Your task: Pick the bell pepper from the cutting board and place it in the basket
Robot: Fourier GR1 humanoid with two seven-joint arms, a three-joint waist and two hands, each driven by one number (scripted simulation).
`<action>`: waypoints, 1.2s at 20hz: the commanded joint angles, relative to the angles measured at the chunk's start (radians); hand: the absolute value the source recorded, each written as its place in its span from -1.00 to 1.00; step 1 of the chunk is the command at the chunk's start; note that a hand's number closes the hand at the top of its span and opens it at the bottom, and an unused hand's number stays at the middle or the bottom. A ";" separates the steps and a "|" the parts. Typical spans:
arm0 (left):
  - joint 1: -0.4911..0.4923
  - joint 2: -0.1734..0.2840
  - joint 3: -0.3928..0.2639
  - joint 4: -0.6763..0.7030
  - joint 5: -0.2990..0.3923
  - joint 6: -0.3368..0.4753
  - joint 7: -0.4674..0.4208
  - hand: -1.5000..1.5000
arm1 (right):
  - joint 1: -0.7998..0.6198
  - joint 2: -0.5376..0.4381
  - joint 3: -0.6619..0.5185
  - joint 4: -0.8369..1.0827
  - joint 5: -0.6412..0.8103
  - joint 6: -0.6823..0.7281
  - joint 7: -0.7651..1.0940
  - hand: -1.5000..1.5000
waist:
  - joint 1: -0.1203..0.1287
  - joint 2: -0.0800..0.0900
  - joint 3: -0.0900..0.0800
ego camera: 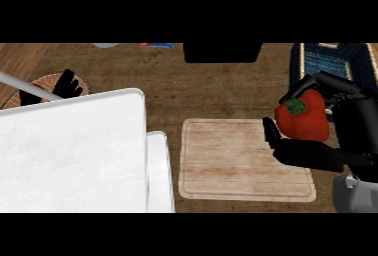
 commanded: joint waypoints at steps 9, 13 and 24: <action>0.004 0.019 0.004 0.060 -0.043 -0.008 -0.018 0.00 | -0.386 -0.173 -0.154 0.389 0.072 0.007 0.029 1.00 | 0.012 0.015 -0.025; 0.040 0.032 0.020 0.052 -0.011 -0.035 -0.033 0.00 | -0.389 -0.220 -0.177 0.524 0.081 0.017 -0.064 1.00 | 0.013 0.014 -0.025; -0.029 0.021 0.015 0.125 -0.033 -0.013 -0.049 0.00 | -0.510 -0.298 -0.220 0.936 0.143 -0.027 -0.224 1.00 | 0.012 0.020 -0.025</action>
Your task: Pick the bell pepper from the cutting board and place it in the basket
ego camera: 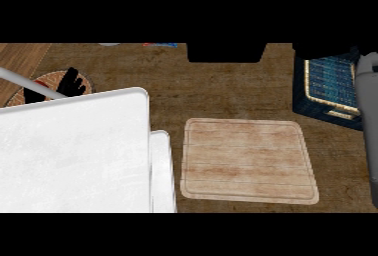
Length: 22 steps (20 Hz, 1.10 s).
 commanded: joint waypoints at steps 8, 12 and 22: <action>0.061 0.010 -0.003 0.018 -0.028 -0.011 -0.012 0.00 | -0.040 -0.083 -0.075 0.376 0.002 -0.036 -0.254 1.00 | 0.008 0.013 -0.025; 0.049 -0.010 -0.018 -0.003 -0.048 0.017 0.000 0.00 | -0.085 -0.130 -0.135 0.452 -0.073 0.031 -0.298 1.00 | -0.002 0.008 -0.025; 0.022 0.005 -0.006 0.039 -0.024 -0.008 -0.013 0.00 | -0.077 -0.307 0.179 0.405 0.364 -0.165 -0.581 1.00 | 0.014 0.015 -0.026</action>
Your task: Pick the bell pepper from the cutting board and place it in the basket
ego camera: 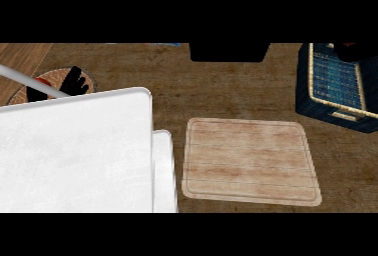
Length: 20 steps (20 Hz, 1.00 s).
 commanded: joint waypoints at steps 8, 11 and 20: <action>-0.007 0.011 0.006 0.103 -0.048 0.001 -0.052 0.00 | -0.169 0.011 0.036 0.273 0.155 -0.166 -0.101 1.00 | 0.000 0.012 -0.026; 0.003 0.055 0.032 0.025 0.000 -0.030 0.016 0.00 | -0.139 0.012 0.046 0.356 0.187 -0.183 -0.099 1.00 | 0.009 0.010 -0.026; 0.067 0.026 0.013 0.035 -0.020 -0.026 -0.076 0.00 | -0.214 -0.014 0.068 0.538 0.241 -0.074 -0.110 1.00 | 0.017 0.013 -0.026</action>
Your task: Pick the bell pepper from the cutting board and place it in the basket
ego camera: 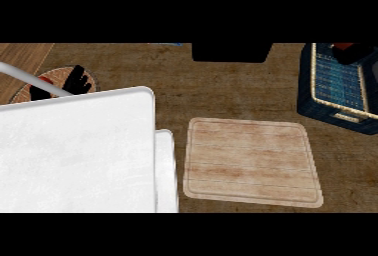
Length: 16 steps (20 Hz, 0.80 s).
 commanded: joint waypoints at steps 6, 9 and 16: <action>0.014 0.003 -0.003 0.048 -0.049 0.025 -0.016 0.00 | -0.033 -0.007 -0.032 0.116 0.006 -0.050 -0.073 1.00 | -0.012 0.009 -0.025; 0.022 0.011 0.009 0.064 -0.034 0.013 -0.027 0.00 | -0.025 0.010 -0.011 0.148 0.041 -0.086 -0.060 1.00 | -0.007 0.012 -0.025; -0.006 0.017 -0.005 0.020 -0.035 0.026 0.024 0.00 | -0.028 -0.017 0.002 0.221 0.082 -0.133 -0.067 1.00 | 0.010 0.018 -0.024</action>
